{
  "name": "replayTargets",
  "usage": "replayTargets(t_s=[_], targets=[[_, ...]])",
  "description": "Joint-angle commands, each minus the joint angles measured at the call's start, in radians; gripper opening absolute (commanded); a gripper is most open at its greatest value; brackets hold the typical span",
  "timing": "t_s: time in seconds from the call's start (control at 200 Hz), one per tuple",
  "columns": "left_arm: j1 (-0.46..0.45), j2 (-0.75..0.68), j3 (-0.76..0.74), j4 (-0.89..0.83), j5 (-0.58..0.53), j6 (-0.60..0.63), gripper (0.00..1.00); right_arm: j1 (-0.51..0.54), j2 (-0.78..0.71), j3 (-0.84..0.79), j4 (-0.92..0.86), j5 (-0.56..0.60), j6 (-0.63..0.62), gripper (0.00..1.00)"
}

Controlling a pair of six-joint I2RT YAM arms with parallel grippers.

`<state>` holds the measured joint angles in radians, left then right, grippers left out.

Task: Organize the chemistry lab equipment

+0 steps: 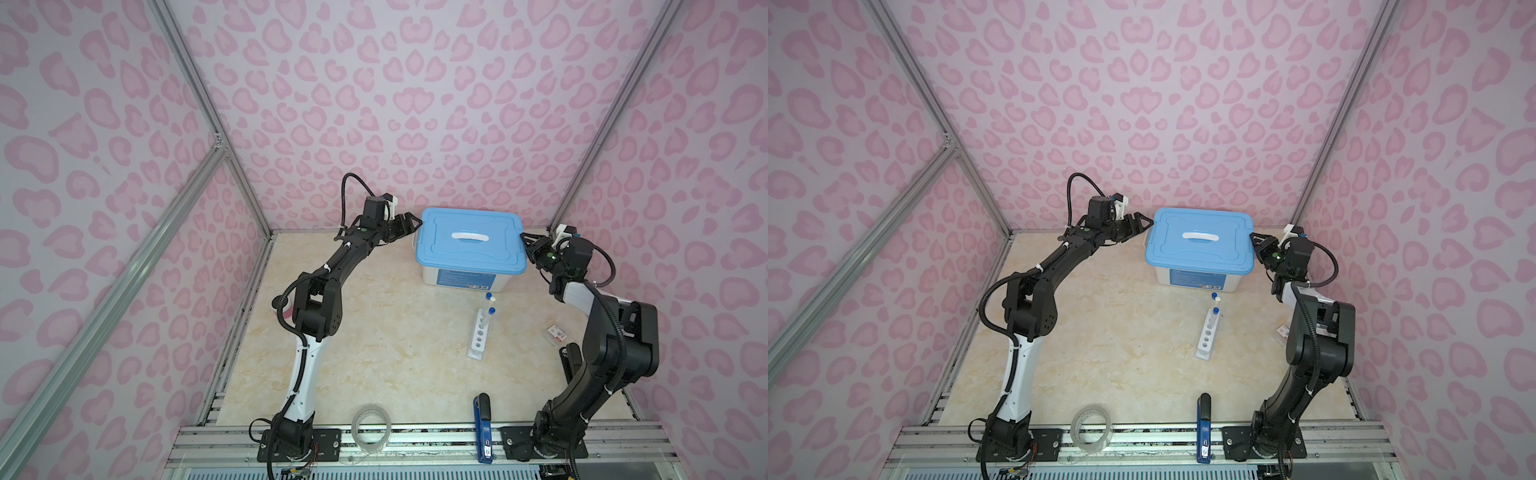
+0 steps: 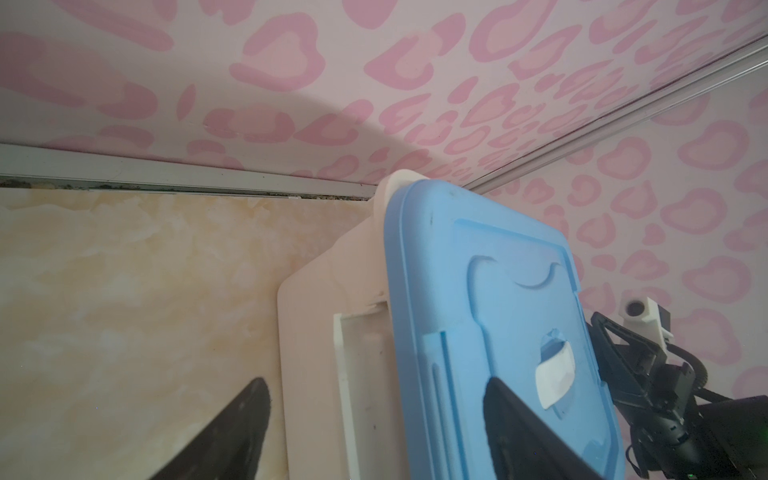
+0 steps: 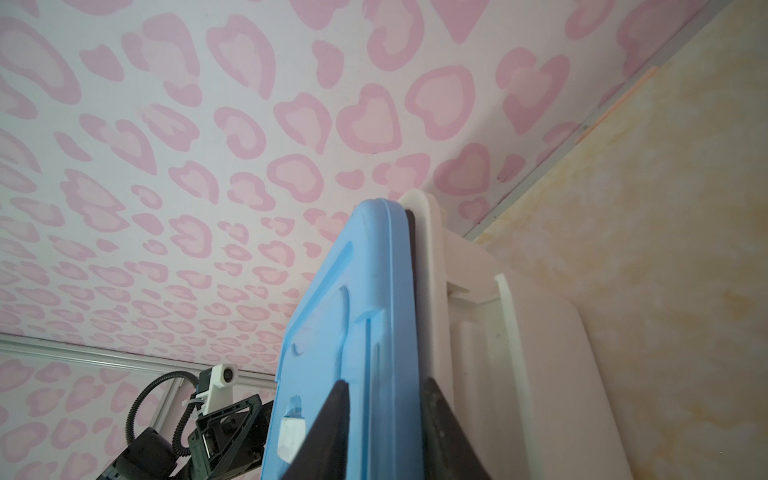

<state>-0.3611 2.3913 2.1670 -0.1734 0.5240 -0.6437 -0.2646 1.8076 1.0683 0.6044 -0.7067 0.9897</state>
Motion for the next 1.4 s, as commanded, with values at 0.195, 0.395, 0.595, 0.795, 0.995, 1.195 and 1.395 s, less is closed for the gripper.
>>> replayTargets(t_s=[0.195, 0.395, 0.595, 0.795, 0.995, 1.195, 1.395], targets=[[0.001, -0.147, 0.040, -0.012, 0.007, 0.019, 0.83, 0.009, -0.021, 0.084, -0.275, 0.062, -0.228, 0.35], [0.000, -0.150, 0.066, -0.037, -0.005, 0.041, 0.83, 0.016, -0.019, 0.176, -0.473, 0.123, -0.368, 0.42], [-0.001, -0.180, 0.061, -0.055, -0.030, 0.085, 0.83, 0.037, -0.035, 0.231, -0.585, 0.162, -0.474, 0.45], [0.000, -0.206, 0.060, -0.069, -0.033, 0.115, 0.83, 0.041, -0.047, 0.269, -0.617, 0.125, -0.522, 0.50], [-0.013, -0.295, -0.082, -0.046, -0.074, 0.176, 0.83, 0.085, -0.078, 0.294, -0.726, 0.192, -0.652, 0.58], [-0.023, -0.319, -0.122, -0.071, -0.098, 0.226, 0.82, 0.154, -0.073, 0.372, -0.874, 0.316, -0.772, 0.58], [-0.020, -0.337, -0.141, -0.073, -0.122, 0.248, 0.83, 0.167, -0.055, 0.404, -0.926, 0.353, -0.787, 0.57]])
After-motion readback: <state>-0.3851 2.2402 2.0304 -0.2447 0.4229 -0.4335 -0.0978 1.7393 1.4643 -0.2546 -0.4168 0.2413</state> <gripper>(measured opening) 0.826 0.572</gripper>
